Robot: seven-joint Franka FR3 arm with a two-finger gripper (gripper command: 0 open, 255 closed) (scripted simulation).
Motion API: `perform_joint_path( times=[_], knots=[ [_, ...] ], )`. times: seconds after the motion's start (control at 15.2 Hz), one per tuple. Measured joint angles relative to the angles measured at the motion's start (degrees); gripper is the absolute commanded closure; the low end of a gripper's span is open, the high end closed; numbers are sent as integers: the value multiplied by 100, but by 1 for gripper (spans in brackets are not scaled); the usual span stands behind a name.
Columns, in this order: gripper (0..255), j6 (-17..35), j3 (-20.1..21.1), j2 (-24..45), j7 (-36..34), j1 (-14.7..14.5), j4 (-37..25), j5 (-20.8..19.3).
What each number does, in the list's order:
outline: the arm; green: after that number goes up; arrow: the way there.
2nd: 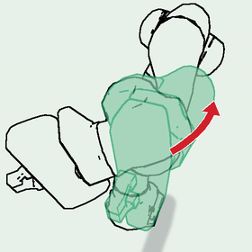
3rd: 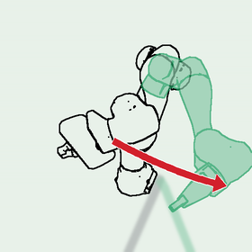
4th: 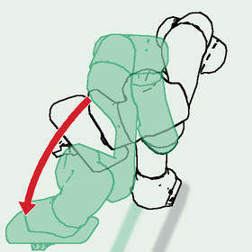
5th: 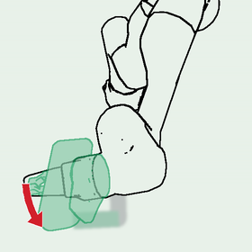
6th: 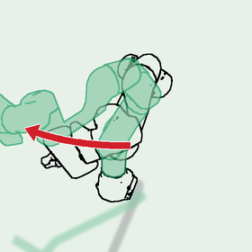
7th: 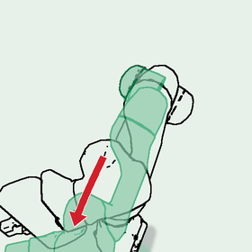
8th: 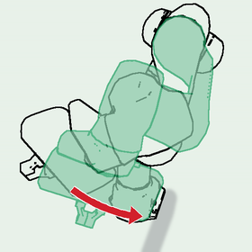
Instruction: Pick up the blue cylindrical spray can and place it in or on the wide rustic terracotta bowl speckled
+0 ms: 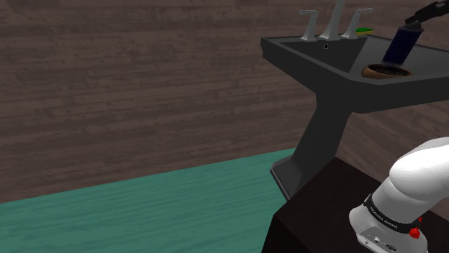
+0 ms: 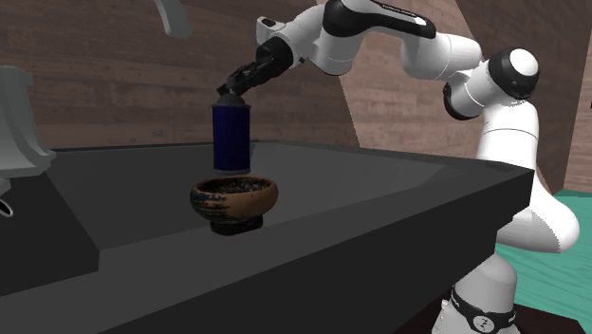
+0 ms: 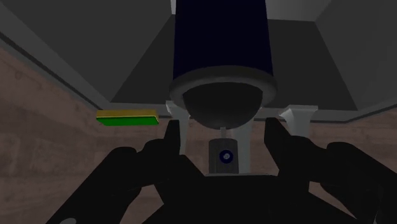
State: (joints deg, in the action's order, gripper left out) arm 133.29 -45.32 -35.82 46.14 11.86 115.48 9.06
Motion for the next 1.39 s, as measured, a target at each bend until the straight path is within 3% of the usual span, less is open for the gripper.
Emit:
perform_joint_path(
  times=[0.33, 0.73, 0.79, 1.19, 1.39],
  knots=[
    [255, 318, -42, -104, 123, 37, 416, 1],
    [255, 371, -61, -116, 151, 34, 477, 4],
    [0, 371, -61, -116, 150, 34, 477, 4],
    [0, 373, -61, -117, 151, 33, 472, 5],
    [0, 39, 88, -326, 70, 250, 372, -107]
  ],
)
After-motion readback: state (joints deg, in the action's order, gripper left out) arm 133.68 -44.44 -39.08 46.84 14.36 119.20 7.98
